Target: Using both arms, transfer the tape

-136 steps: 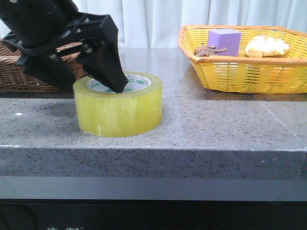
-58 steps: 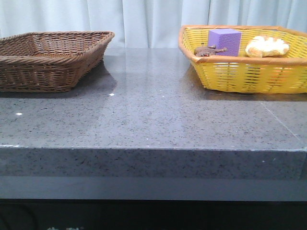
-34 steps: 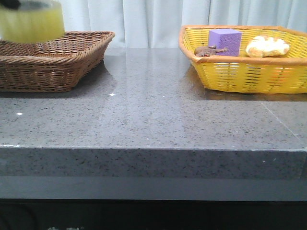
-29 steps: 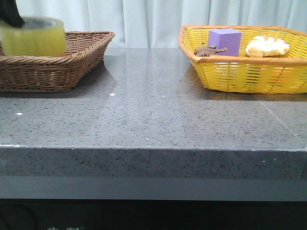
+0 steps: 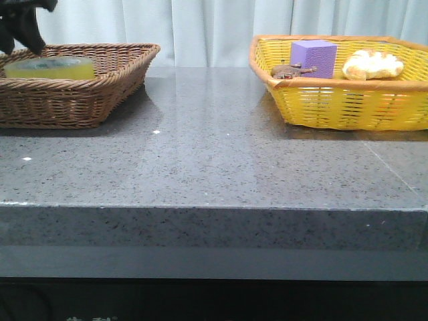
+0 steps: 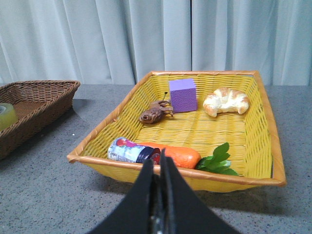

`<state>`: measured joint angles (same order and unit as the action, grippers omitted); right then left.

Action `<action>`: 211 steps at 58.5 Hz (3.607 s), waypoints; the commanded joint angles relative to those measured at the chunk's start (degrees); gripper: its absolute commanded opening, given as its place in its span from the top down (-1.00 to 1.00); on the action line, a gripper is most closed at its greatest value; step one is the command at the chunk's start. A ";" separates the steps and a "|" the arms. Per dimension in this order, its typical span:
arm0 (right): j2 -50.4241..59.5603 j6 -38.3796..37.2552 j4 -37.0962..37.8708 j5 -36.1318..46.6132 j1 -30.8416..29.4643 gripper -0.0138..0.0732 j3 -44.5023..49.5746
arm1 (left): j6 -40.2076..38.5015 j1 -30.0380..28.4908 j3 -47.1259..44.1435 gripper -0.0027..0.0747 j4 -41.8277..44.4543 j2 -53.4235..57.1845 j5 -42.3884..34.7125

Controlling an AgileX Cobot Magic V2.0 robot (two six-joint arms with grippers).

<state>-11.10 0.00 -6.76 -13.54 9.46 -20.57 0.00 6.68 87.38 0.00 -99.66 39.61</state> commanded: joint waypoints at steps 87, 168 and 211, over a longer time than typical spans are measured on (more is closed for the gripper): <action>-0.49 0.00 0.22 4.97 -0.20 0.86 -1.41 | -1.03 0.03 -58.87 0.98 -3.40 84.72 -15.79; -0.49 0.00 0.22 4.71 -0.20 0.86 -1.41 | -1.03 -0.23 -85.67 0.98 -3.40 101.12 -27.19; -0.49 0.00 0.17 4.51 -0.20 0.86 -1.41 | -1.03 -0.23 -90.11 0.98 -3.40 101.12 -34.18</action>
<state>-11.00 0.00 -6.76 -13.54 9.46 -20.57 -0.32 6.68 -0.57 -2.86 0.37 10.38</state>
